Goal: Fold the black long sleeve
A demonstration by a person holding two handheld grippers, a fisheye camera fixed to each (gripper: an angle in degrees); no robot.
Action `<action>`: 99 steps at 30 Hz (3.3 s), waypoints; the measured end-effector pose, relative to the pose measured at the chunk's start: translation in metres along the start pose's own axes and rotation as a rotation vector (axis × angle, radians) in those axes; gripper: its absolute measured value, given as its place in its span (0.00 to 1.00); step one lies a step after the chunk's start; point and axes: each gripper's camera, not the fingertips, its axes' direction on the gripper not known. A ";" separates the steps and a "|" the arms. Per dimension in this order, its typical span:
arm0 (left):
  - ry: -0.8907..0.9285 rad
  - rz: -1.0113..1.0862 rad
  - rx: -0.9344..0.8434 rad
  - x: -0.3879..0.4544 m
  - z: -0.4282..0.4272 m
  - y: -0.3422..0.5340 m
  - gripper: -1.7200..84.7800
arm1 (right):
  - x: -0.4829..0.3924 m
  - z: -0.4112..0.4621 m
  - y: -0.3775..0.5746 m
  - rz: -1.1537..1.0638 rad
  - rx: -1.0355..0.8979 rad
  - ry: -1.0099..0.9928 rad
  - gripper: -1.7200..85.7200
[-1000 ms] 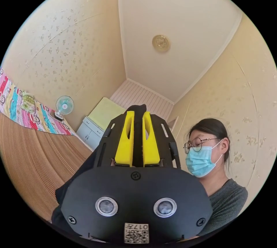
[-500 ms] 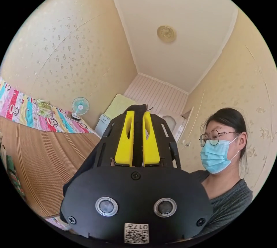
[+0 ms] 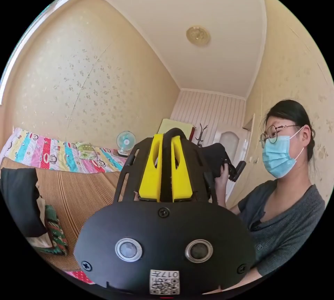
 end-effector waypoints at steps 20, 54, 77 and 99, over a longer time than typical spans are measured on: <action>-0.267 -0.278 -1.097 -0.206 0.353 0.299 0.10 | 0.079 0.347 0.443 0.124 -1.536 -0.106 0.10; -0.203 -0.697 -0.922 -0.190 -0.005 0.338 0.05 | -0.131 0.242 0.442 -0.344 -1.366 -0.627 0.16; -0.146 -0.622 -0.719 -0.195 -0.040 0.300 0.07 | 0.200 0.446 0.448 0.481 -1.055 -0.213 0.09; -0.479 -0.712 -0.974 -0.455 0.204 0.375 0.07 | 0.258 0.200 0.515 0.269 -1.424 -0.196 0.12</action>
